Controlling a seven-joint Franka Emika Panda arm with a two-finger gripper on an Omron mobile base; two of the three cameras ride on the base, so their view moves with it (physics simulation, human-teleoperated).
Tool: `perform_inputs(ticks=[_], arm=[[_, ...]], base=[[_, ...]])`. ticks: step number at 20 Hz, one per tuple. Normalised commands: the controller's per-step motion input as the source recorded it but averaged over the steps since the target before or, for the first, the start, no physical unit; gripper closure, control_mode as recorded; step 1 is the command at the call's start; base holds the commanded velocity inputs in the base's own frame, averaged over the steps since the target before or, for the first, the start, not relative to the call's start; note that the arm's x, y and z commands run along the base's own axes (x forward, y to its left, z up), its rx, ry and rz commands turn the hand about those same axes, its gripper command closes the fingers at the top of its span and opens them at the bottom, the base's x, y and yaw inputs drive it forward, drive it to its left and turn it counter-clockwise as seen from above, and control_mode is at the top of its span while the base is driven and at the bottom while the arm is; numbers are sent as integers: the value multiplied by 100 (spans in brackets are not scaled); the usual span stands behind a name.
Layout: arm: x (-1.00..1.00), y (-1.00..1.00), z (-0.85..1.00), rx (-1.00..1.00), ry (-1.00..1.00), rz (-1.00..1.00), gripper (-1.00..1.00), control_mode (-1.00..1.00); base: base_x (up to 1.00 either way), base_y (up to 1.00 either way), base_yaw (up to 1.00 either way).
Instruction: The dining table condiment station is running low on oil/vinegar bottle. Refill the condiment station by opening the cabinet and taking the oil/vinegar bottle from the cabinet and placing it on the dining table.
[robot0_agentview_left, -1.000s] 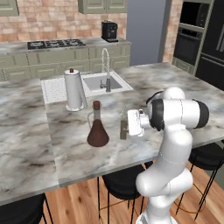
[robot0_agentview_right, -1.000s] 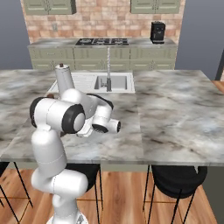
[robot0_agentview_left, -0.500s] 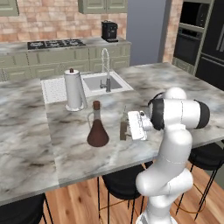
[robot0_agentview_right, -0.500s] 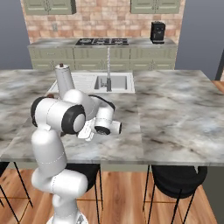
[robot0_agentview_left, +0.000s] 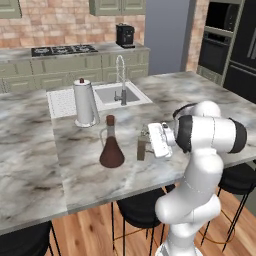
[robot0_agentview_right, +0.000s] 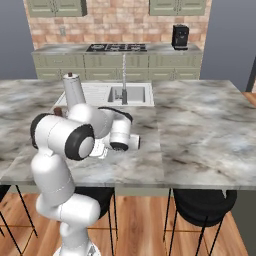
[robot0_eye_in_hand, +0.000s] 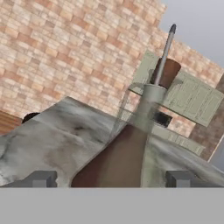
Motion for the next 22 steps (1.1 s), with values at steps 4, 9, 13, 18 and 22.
perform_inputs(ticks=[4, 9, 13, 18, 22], arm=[[-3, -1, 59, 0, 0, 0, -100, -100], [0, -1, 51, 1, 0, 0, -100, -100], [-8, -3, 56, 2, 0, 0, -100, -100], [-32, -3, 77, 3, -1, 0, -100, -100], [-85, 0, 52, 0, -2, 0, -100, -100]], base=[[0, 0, 0], [0, 0, 0], [0, 0, 0], [0, 0, 0], [0, 0, 0]])
